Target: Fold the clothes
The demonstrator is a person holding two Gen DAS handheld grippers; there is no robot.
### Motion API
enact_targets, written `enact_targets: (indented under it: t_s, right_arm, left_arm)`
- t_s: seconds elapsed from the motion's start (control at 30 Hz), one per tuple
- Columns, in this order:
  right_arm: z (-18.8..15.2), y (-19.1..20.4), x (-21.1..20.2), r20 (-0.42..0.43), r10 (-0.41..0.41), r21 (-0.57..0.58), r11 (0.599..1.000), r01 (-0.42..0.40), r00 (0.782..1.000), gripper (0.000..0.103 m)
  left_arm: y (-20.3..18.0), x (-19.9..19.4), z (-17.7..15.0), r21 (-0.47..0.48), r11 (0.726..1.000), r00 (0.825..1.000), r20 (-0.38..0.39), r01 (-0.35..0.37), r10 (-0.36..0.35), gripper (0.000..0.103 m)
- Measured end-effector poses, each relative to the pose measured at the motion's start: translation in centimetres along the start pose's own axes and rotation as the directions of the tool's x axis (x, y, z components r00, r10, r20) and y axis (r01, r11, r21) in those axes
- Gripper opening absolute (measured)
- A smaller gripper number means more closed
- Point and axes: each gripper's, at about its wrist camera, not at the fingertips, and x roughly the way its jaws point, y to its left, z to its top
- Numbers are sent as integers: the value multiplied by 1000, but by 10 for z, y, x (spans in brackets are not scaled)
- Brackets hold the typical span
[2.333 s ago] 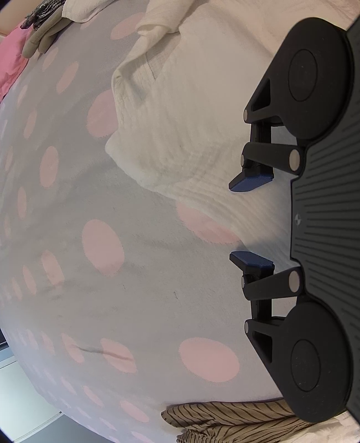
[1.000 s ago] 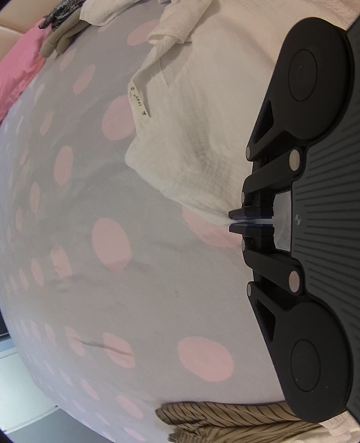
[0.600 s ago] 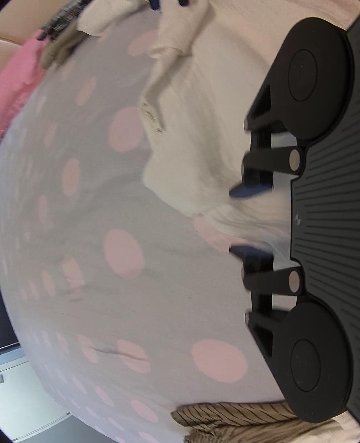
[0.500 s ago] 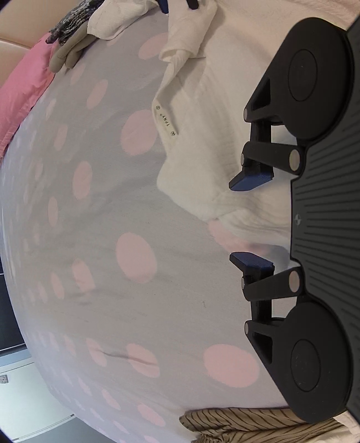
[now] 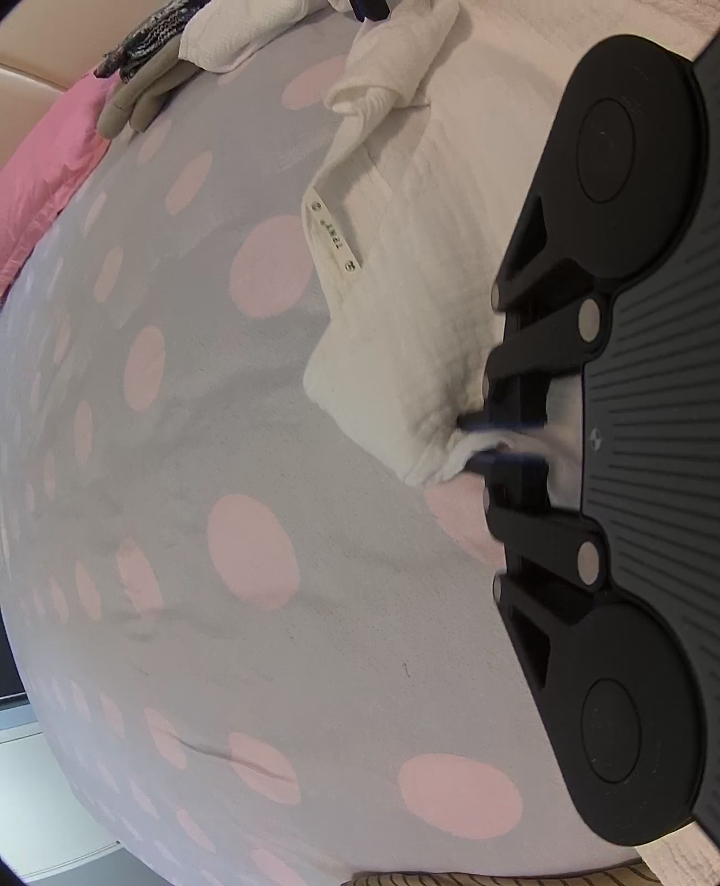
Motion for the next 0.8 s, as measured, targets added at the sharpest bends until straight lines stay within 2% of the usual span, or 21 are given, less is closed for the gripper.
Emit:
enact_targets:
  t_s: [0.1,0.23,0.4,0.5,0.57,0.63,0.73,0.8]
  right_arm:
    - [3,0,-17,66,-25,2,1000,25,997,2]
    - [8,-10,-47,165,-107,73,993,96,980,2]
    - [6,-6,-66,201,-184,97,981,167,962,1]
    - [6,0,-76,225,-267,105,963,249,937,1]
    - [8,4,-84,245,-328,119,944,307,912,1]
    - [11,11,-94,275,-393,138,919,369,877,1]
    - [17,25,-121,345,-485,192,875,445,804,1]
    - [21,38,-142,403,-516,232,857,461,756,1]
  left_arm:
    - [-1,-9,0,-9,1000,999,29,-17,17,1]
    - [4,-28,-1,-55,998,998,63,-13,17,1]
    - [-2,-45,-8,-35,999,997,67,-42,44,1]
    - [-1,-57,-10,-39,995,992,78,-96,99,1]
    - [2,-70,-12,-46,993,988,101,-110,114,1]
    - [6,-85,-14,-56,992,984,132,-110,117,1]
    - [15,-116,-15,-74,993,976,187,-95,108,1]
    - [20,-147,-11,-95,993,965,245,-68,89,1]
